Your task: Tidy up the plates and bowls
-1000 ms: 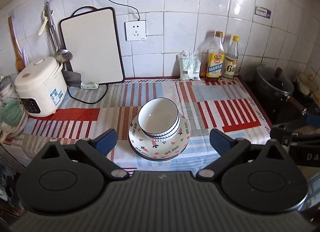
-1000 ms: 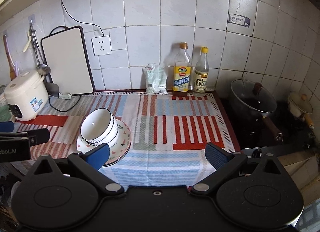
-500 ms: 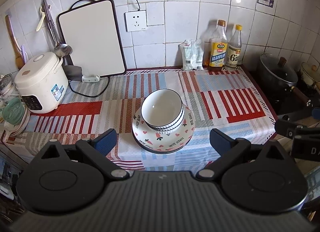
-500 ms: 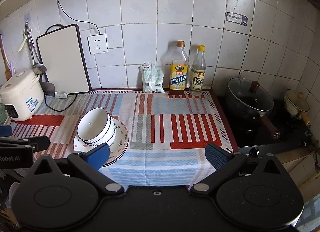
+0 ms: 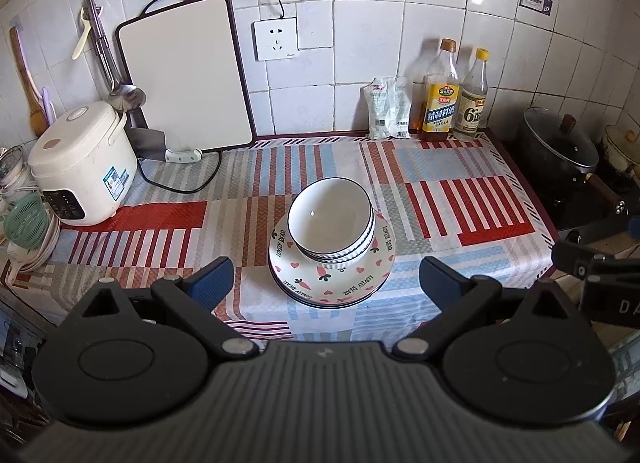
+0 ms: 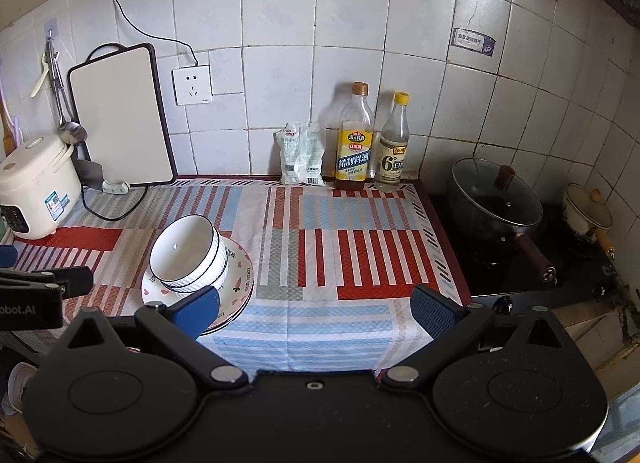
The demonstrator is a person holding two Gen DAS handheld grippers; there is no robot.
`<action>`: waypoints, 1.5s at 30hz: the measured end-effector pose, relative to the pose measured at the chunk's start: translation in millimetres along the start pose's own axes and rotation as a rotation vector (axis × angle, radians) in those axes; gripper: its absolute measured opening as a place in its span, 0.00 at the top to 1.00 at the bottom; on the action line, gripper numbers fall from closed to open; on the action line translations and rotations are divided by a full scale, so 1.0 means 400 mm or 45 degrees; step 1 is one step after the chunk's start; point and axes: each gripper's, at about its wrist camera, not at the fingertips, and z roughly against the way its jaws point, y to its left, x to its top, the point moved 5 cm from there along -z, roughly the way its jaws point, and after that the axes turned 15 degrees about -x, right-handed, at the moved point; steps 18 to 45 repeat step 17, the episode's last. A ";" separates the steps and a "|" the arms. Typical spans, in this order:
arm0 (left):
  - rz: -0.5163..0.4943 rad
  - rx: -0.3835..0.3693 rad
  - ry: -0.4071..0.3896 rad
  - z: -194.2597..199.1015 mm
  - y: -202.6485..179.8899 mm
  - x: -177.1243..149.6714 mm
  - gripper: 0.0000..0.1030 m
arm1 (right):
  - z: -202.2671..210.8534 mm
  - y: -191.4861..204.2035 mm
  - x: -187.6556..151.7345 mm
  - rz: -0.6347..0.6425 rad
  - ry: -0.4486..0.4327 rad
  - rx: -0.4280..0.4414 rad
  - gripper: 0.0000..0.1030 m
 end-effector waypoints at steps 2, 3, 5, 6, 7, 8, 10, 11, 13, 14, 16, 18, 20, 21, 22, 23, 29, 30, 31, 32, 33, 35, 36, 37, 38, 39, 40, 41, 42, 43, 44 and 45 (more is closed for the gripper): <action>-0.004 0.000 -0.009 0.003 0.001 -0.001 0.02 | -0.002 0.002 0.000 0.003 0.004 -0.001 0.00; -0.006 0.002 -0.012 0.004 0.002 -0.002 0.02 | -0.002 0.003 -0.001 0.005 0.006 -0.003 0.00; -0.005 0.008 -0.015 0.006 0.002 -0.004 0.02 | -0.004 0.007 -0.003 0.013 0.012 -0.005 0.00; -0.004 0.010 -0.016 0.007 0.003 -0.004 0.02 | -0.006 0.008 -0.004 0.017 0.016 -0.004 0.00; 0.000 0.012 -0.019 0.008 0.004 -0.005 0.02 | -0.007 0.009 -0.004 0.019 0.018 -0.003 0.00; 0.003 0.015 -0.024 0.009 0.008 -0.005 0.02 | -0.006 0.010 -0.005 0.020 0.018 -0.002 0.00; 0.005 0.020 -0.027 0.010 0.012 -0.006 0.02 | -0.005 0.011 -0.006 0.021 0.018 -0.004 0.00; 0.009 0.023 -0.029 0.011 0.015 -0.007 0.02 | -0.004 0.012 -0.006 0.023 0.016 -0.006 0.00; 0.012 0.025 -0.033 0.013 0.020 -0.007 0.02 | -0.005 0.012 -0.005 0.027 0.018 -0.008 0.00; 0.013 0.024 -0.032 0.013 0.023 -0.006 0.02 | -0.005 0.013 -0.004 0.026 0.018 -0.010 0.00; 0.014 0.028 -0.032 0.015 0.026 -0.007 0.02 | -0.006 0.013 -0.003 0.028 0.019 -0.012 0.00; 0.014 0.030 -0.032 0.016 0.027 -0.007 0.02 | -0.006 0.014 -0.002 0.027 0.019 -0.012 0.00; 0.014 0.030 -0.032 0.016 0.027 -0.007 0.02 | -0.006 0.014 -0.002 0.027 0.019 -0.012 0.00; 0.014 0.030 -0.032 0.016 0.027 -0.007 0.02 | -0.006 0.014 -0.002 0.027 0.019 -0.012 0.00; 0.014 0.030 -0.032 0.016 0.027 -0.007 0.02 | -0.006 0.014 -0.002 0.027 0.019 -0.012 0.00; 0.014 0.030 -0.032 0.016 0.027 -0.007 0.02 | -0.006 0.014 -0.002 0.027 0.019 -0.012 0.00; 0.014 0.030 -0.032 0.016 0.027 -0.007 0.02 | -0.006 0.014 -0.002 0.027 0.019 -0.012 0.00; 0.014 0.030 -0.032 0.016 0.027 -0.007 0.02 | -0.006 0.014 -0.002 0.027 0.019 -0.012 0.00; 0.014 0.030 -0.032 0.016 0.027 -0.007 0.02 | -0.006 0.014 -0.002 0.027 0.019 -0.012 0.00; 0.014 0.030 -0.032 0.016 0.027 -0.007 0.02 | -0.006 0.014 -0.002 0.027 0.019 -0.012 0.00; 0.014 0.030 -0.032 0.016 0.027 -0.007 0.02 | -0.006 0.014 -0.002 0.027 0.019 -0.012 0.00; 0.014 0.030 -0.032 0.016 0.027 -0.007 0.02 | -0.006 0.014 -0.002 0.027 0.019 -0.012 0.00; 0.014 0.030 -0.032 0.016 0.027 -0.007 0.02 | -0.006 0.014 -0.002 0.027 0.019 -0.012 0.00; 0.014 0.030 -0.032 0.016 0.027 -0.007 0.02 | -0.006 0.014 -0.002 0.027 0.019 -0.012 0.00; 0.014 0.030 -0.032 0.016 0.027 -0.007 0.02 | -0.006 0.014 -0.002 0.027 0.019 -0.012 0.00; 0.014 0.030 -0.032 0.016 0.027 -0.007 0.02 | -0.006 0.014 -0.002 0.027 0.019 -0.012 0.00; 0.014 0.030 -0.032 0.016 0.027 -0.007 0.02 | -0.006 0.014 -0.002 0.027 0.019 -0.012 0.00; 0.014 0.030 -0.032 0.016 0.027 -0.007 0.02 | -0.006 0.014 -0.002 0.027 0.019 -0.012 0.00; 0.014 0.030 -0.032 0.016 0.027 -0.007 0.02 | -0.006 0.014 -0.002 0.027 0.019 -0.012 0.00; 0.014 0.030 -0.032 0.016 0.027 -0.007 0.02 | -0.006 0.014 -0.002 0.027 0.019 -0.012 0.00; 0.014 0.030 -0.032 0.016 0.027 -0.007 0.02 | -0.006 0.014 -0.002 0.027 0.019 -0.012 0.00; 0.014 0.030 -0.032 0.016 0.027 -0.007 0.02 | -0.006 0.014 -0.002 0.027 0.019 -0.012 0.00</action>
